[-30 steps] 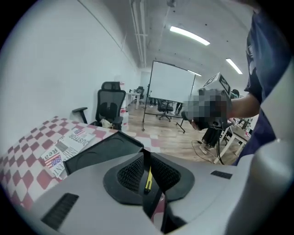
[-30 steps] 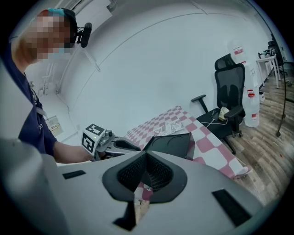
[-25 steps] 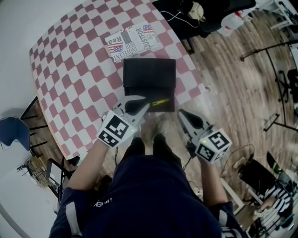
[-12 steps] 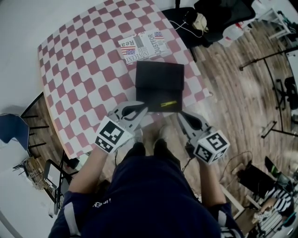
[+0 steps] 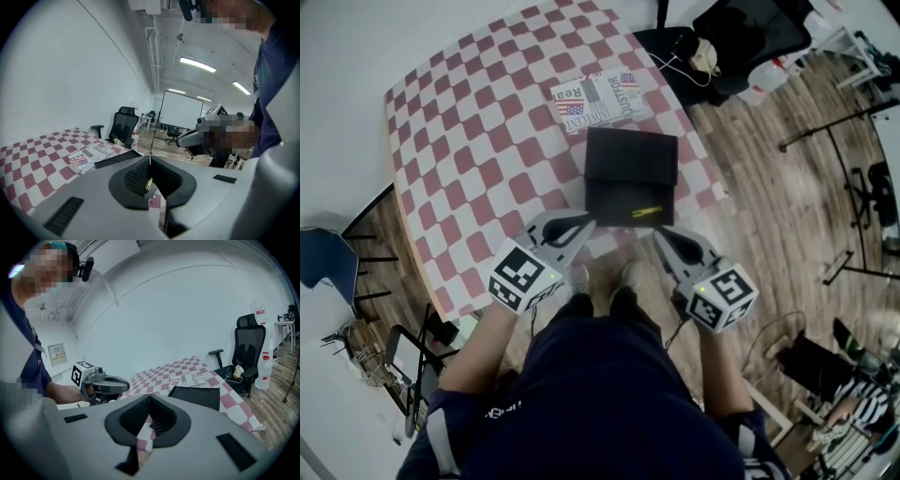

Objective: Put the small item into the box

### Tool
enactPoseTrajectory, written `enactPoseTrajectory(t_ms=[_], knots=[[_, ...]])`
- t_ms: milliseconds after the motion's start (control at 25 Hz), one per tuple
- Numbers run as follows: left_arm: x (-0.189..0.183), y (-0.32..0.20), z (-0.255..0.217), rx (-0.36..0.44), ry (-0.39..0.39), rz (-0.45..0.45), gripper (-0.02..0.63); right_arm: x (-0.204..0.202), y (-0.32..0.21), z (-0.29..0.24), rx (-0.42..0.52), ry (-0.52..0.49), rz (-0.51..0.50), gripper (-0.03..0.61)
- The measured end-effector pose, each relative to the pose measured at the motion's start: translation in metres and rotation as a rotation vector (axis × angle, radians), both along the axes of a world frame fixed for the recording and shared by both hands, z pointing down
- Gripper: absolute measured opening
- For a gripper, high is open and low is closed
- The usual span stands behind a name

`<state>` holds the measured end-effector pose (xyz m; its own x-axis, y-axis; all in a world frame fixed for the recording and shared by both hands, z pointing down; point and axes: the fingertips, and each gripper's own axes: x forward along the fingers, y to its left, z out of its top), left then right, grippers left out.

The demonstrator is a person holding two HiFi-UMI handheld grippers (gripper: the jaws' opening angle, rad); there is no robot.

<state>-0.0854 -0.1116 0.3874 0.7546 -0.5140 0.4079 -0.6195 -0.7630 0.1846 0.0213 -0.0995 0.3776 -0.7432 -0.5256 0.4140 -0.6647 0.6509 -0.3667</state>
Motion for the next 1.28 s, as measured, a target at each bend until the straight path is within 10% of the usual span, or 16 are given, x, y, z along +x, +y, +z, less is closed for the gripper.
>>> enactPoseTrajectory(t_ms=[1280], knots=[[0.001,0.019,0.002,-0.026,0.036,0.006,0.035,-0.021,0.020,0.005,0.012,0.049,-0.057,0.015]])
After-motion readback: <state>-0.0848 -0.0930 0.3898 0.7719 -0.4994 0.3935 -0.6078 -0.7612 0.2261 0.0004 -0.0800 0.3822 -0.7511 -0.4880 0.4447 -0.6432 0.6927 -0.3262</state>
